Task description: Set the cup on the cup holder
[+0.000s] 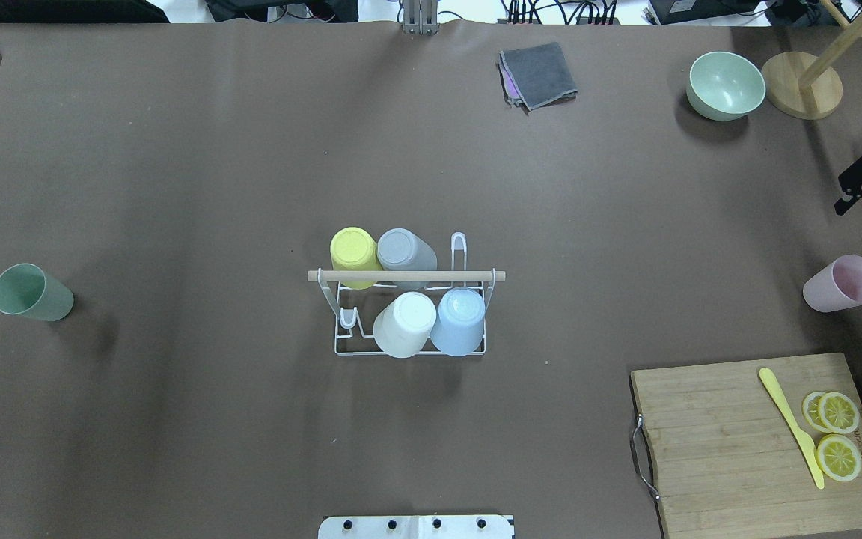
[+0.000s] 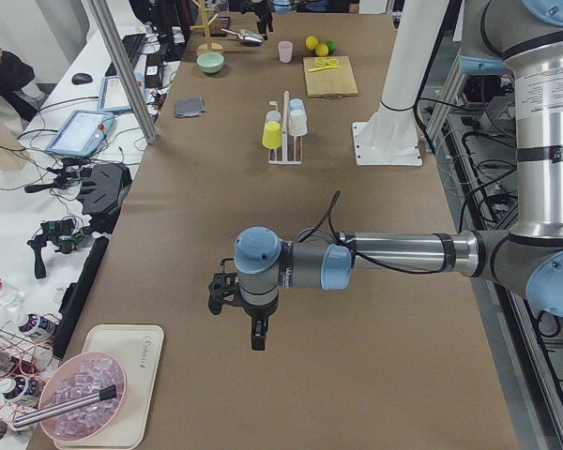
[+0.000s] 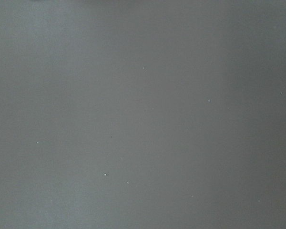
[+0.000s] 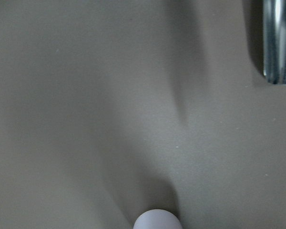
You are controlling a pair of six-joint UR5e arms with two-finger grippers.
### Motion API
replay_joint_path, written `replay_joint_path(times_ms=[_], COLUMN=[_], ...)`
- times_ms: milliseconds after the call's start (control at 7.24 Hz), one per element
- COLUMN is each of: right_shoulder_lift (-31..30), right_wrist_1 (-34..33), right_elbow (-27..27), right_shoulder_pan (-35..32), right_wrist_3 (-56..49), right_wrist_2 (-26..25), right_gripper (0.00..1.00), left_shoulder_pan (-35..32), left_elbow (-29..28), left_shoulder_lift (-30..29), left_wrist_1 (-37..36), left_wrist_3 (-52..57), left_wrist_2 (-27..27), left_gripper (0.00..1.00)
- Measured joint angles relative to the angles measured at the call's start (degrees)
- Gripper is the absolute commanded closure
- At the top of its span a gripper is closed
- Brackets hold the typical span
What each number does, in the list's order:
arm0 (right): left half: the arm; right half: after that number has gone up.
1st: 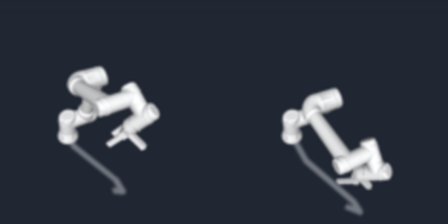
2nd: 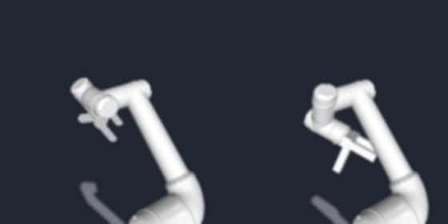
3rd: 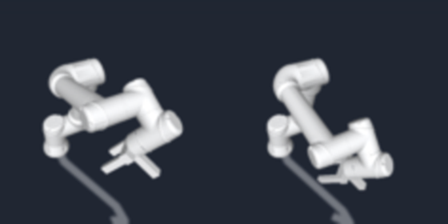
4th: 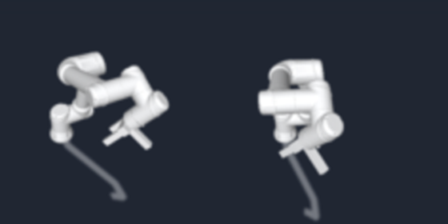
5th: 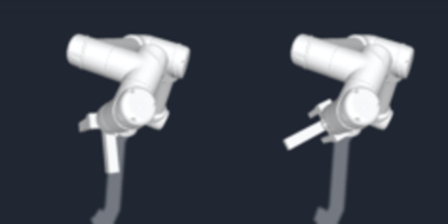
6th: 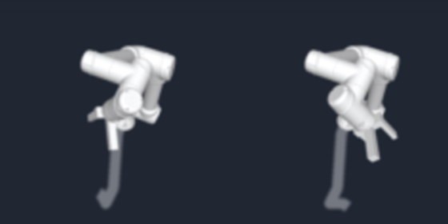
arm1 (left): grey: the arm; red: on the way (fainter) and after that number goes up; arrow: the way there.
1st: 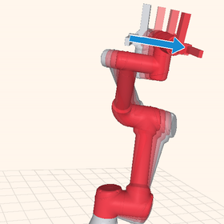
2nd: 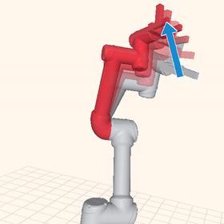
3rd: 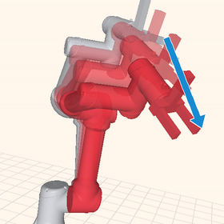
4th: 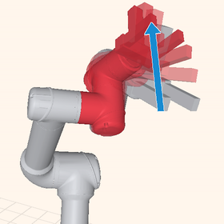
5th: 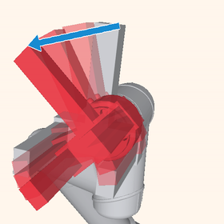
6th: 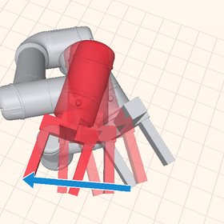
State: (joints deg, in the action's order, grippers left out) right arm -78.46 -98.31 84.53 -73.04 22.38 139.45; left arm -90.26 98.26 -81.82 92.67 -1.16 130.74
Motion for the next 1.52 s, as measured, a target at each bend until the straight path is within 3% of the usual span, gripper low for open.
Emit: replay_joint_path(times_ms=[552,829,1519], right_shoulder_lift=[1.16,1.41,5.58], right_wrist_1=[-0.33,-0.77,-10.11], right_elbow=[-1.99,-3.45,-6.58], right_shoulder_pan=[4.73,5.35,4.29], right_wrist_3=[-7.96,-11.33,-17.33], right_wrist_2=[-0.63,-0.65,-0.72], right_gripper=[0.01,0.01,0.03], left_shoulder_pan=[0.26,1.36,13.57], left_elbow=[-0.11,-1.01,-6.37], left_shoulder_lift=[-3.26,-9.18,-23.94], left_wrist_1=[-3.66,-10.27,-20.52], left_wrist_3=[-0.22,-0.29,-4.70], left_wrist_2=[0.53,1.24,1.48], left_gripper=[0.02,0.02,0.02])
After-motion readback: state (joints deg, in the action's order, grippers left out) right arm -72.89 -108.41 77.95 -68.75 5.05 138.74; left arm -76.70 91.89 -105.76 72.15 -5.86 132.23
